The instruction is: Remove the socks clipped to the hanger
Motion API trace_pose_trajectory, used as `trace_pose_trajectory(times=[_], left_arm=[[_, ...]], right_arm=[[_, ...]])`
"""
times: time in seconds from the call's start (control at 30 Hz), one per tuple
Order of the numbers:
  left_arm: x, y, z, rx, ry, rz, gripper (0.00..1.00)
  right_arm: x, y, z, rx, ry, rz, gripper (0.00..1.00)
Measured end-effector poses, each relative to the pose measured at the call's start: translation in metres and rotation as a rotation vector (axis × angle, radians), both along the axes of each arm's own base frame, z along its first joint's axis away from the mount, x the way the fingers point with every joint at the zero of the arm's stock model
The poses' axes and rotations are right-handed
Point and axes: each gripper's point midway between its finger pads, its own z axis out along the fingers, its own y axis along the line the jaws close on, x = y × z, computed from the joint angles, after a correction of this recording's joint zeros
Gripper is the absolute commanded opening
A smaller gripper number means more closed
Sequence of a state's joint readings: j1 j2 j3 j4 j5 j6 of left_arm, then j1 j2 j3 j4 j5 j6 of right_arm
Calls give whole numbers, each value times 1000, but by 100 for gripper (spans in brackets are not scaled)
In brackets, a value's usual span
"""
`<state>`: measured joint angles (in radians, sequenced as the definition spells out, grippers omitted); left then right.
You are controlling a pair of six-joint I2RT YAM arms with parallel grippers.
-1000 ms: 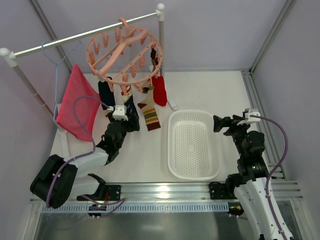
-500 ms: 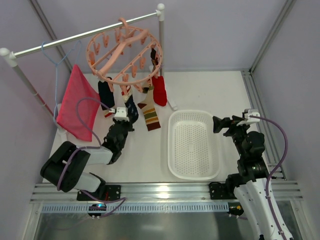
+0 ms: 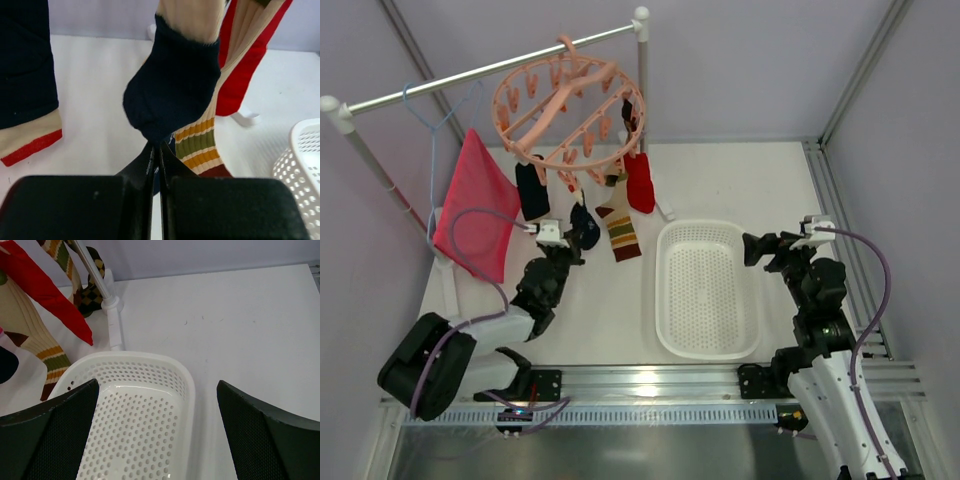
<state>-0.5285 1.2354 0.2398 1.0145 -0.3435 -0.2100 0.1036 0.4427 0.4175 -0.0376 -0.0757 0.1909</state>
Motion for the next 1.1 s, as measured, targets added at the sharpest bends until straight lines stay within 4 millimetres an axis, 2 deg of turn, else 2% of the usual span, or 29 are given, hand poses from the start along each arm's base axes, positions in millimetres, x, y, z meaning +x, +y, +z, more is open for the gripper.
trace_pose_trajectory(times=[0.17,0.3,0.4,0.7,0.93,1.1], left_arm=[[-27,-15,38,-70,-74,-63,0],[-44,-18,51,-102,-77,-94,0],[-50,-16,48,-119,-46,-97,0],[-74,-30,20,-102,115,-158,0],[-87,-28,19,-116,171,-174,0],[-93,-26,24,-120,191,-187,0]], right_arm=[[5,9,-7,5,27,45,98],[8,28,-9,17,39,114,96],[6,54,-6,9,56,192,96],[5,147,32,-90,48,367,96],[17,212,87,-137,14,446,96],[16,257,110,-180,19,496,97]])
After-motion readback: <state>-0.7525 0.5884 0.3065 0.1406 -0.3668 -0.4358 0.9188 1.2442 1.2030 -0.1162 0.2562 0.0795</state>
